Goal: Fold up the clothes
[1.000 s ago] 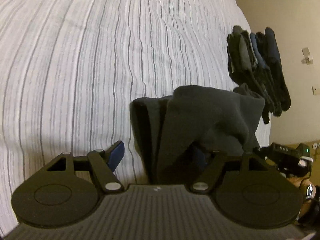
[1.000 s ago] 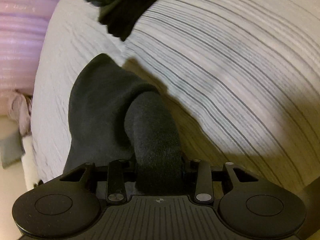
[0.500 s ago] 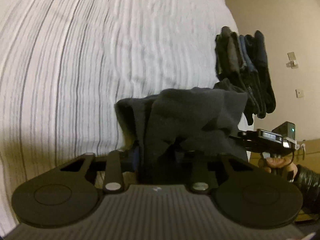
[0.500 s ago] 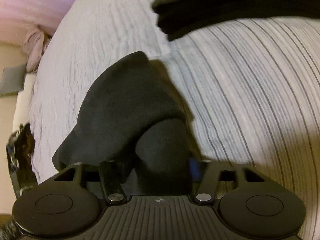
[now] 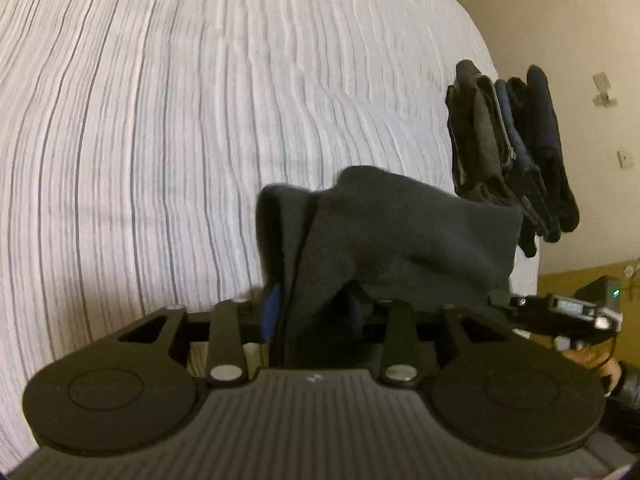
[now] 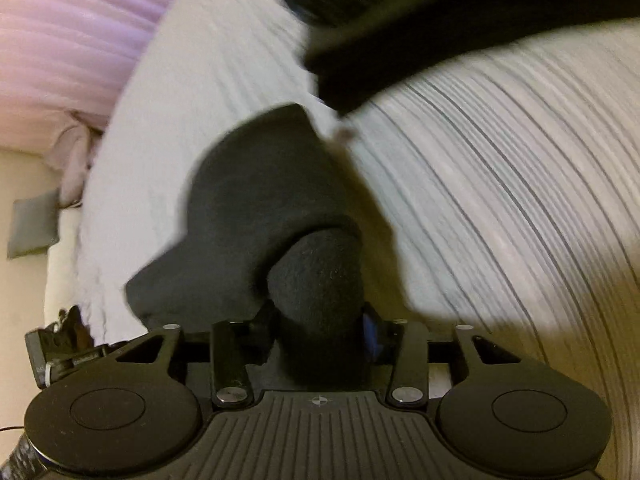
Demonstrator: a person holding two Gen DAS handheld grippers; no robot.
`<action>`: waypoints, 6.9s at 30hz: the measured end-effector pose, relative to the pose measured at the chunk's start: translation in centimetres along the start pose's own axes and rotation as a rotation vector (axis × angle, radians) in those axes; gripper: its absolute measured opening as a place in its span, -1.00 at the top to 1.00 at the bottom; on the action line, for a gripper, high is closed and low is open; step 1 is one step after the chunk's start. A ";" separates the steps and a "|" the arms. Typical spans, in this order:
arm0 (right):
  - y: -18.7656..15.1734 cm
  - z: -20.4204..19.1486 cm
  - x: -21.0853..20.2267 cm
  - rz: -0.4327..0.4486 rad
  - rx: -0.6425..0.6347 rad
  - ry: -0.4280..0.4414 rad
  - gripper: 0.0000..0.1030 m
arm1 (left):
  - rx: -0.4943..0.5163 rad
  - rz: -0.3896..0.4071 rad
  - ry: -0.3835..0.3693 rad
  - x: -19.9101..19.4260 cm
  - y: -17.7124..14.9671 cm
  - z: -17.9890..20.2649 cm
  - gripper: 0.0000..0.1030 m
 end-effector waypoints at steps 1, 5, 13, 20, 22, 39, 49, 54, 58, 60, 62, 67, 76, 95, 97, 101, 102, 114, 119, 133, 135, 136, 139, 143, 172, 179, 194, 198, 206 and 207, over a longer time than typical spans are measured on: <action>-0.1 0.1 -0.3 0.003 0.001 -0.011 0.06 | -0.010 0.020 0.006 -0.7 -0.3 0.0 0.32; -1.4 -0.9 -3.2 0.075 -0.047 -0.061 -0.12 | -0.009 0.074 0.039 -3.7 -2.0 0.9 0.36; -7.0 -4.7 -3.1 0.107 -0.288 -0.077 -0.11 | 0.214 0.022 -0.027 -1.7 -6.8 4.4 0.68; -7.4 -8.3 -1.7 0.058 -0.517 -0.149 -0.11 | 0.239 -0.069 0.035 1.3 -7.8 3.8 0.95; -6.5 -9.9 -0.6 0.072 -0.593 -0.158 -0.11 | 0.245 -0.069 0.041 1.3 -7.9 3.9 0.95; 2.3 -8.8 3.9 0.051 -0.385 -0.082 -0.11 | 0.387 0.043 0.089 -2.3 -2.4 9.2 0.87; -1.7 -8.6 0.7 0.034 -0.550 -0.105 -0.11 | 0.430 0.016 0.259 2.2 1.2 7.3 0.94; 0.8 -9.1 -0.9 0.194 -0.481 -0.093 -0.12 | 0.418 0.013 0.254 2.6 1.3 7.5 0.94; 3.6 -8.9 2.7 0.166 -0.476 -0.140 -0.11 | 0.397 0.010 0.240 2.6 1.5 7.0 0.94; 4.8 -8.8 5.0 0.126 -0.475 -0.171 -0.11 | 0.366 0.013 0.227 2.7 1.7 6.6 0.94; 5.6 -8.7 5.8 0.105 -0.458 -0.176 -0.11 | 0.346 0.011 0.217 2.7 1.9 6.2 0.94; 3.7 -9.6 1.7 0.159 -0.466 -0.155 -0.12 | 0.369 -0.003 0.224 2.4 2.0 6.8 0.94; -6.1 -8.3 0.1 0.148 -0.492 -0.242 -0.13 | 0.396 -0.028 0.239 2.7 1.9 7.4 0.94; -15.6 -11.2 -3.3 0.165 -0.866 -0.403 -0.62 | 0.686 0.014 0.272 -1.9 -0.3 11.1 0.07; -17.0 -11.3 -2.8 0.150 -0.978 -0.441 -0.62 | 0.838 0.032 0.317 -3.0 -2.4 12.0 0.05; -19.4 -10.8 -0.9 0.118 -1.173 -0.498 -0.62 | 1.121 0.042 0.386 -4.3 -7.4 13.0 -0.05; -19.8 -10.6 -0.3 0.108 -1.207 -0.507 -0.62 | 1.181 0.041 0.398 -4.3 -8.8 13.1 -0.08; -21.9 -8.2 4.2 0.085 -1.546 -0.640 -0.62 | 1.569 0.000 0.510 -0.6 -17.9 13.4 -0.11; -22.0 -7.8 5.1 0.077 -1.637 -0.663 -0.62 | 1.707 -0.017 0.542 1.4 -19.1 12.8 -0.15; -20.1 -6.4 8.1 0.105 -1.793 -0.651 -0.02 | 1.829 -0.041 0.559 4.5 -20.9 12.0 -0.52; -19.1 -7.8 6.8 0.083 -1.726 -0.612 0.23 | 1.846 -0.037 0.574 5.0 -21.0 12.1 -0.53; -18.6 -8.4 6.1 0.074 -1.695 -0.594 0.27 | 1.852 -0.034 0.584 5.3 -20.9 12.2 -0.53; -17.7 -10.4 3.7 0.079 -1.634 -0.545 0.37 | 1.858 -0.010 0.651 5.8 -20.5 12.4 -0.53; -16.6 -12.1 1.9 0.102 -1.587 -0.521 0.38 | 1.853 0.024 0.727 6.4 -19.5 13.0 -0.54; -20.7 -10.8 0.6 0.165 -1.689 -0.681 0.40 | 1.735 -0.081 0.576 -1.3 -13.3 15.7 0.43; -21.9 -16.5 -4.0 0.172 -1.668 -0.668 0.41 | 1.746 -0.040 0.598 -7.0 -13.1 17.4 0.44; -27.2 -22.3 -10.5 0.263 -1.557 -0.708 0.41 | 1.804 0.076 0.590 -15.2 -15.4 20.1 0.44; -28.1 -23.1 -12.0 0.311 -1.528 -0.743 0.41 | 1.853 0.130 0.583 -16.4 -15.2 21.2 0.43; -29.4 -24.5 -14.2 0.384 -1.477 -0.816 0.41 | 1.927 0.220 0.555 -17.7 -14.5 23.2 0.43; -29.5 -24.6 -14.5 0.387 -1.472 -0.823 0.41 | 1.935 0.225 0.546 -17.7 -14.5 23.4 0.43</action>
Point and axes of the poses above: each gripper's, at about its wrist camera, not at the fingertips, and x roughly the way its jaws point, z to its right, y to its top, the point moved 1 cm from there along x, roughly the way its jaws point, and after that the axes turned 7 degrees about x, right-handed, at the moved point
